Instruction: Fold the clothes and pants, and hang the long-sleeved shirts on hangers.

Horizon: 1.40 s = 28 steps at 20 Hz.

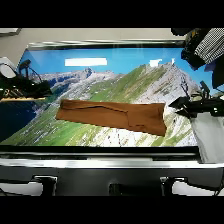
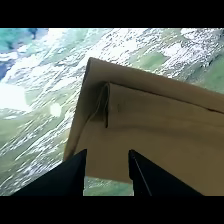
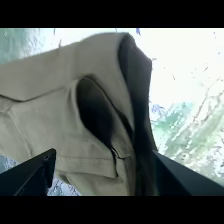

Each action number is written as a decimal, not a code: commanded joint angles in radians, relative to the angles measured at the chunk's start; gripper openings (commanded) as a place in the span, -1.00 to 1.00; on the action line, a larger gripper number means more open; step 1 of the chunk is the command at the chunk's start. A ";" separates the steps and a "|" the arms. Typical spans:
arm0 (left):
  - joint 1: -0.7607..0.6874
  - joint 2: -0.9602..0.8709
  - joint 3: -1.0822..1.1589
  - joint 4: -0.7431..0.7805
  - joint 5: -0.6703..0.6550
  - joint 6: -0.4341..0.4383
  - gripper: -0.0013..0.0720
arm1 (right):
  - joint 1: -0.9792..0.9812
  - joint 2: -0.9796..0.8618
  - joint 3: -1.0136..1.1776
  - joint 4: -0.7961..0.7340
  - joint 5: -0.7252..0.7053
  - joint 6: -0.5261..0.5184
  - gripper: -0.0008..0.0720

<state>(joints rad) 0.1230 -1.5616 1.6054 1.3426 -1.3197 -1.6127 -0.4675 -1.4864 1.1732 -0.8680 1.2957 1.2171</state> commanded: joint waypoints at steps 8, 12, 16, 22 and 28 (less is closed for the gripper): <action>0.001 0.085 0.016 0.050 -0.061 -0.042 -0.09 | 0.046 -0.217 0.004 0.070 0.017 -0.104 0.89; 0.002 0.085 0.016 0.050 -0.060 -0.042 -0.09 | 0.113 -0.238 0.004 0.018 -0.017 -0.091 0.89; 0.002 0.085 0.016 0.053 -0.060 -0.042 -0.09 | 0.164 -0.250 0.004 0.021 -0.019 -0.084 0.75; 0.002 0.083 0.015 0.054 -0.061 -0.042 -0.12 | 0.201 -0.199 0.016 0.018 -0.037 -0.042 -0.90; -0.138 -0.008 -0.076 -0.132 0.073 -0.157 -0.93 | 0.192 -0.048 0.217 -0.035 0.142 0.188 -0.90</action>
<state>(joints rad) 0.0586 -1.5227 1.5749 1.3251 -1.3304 -1.7096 -0.2752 -1.5940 1.2999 -0.8829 1.3552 1.2869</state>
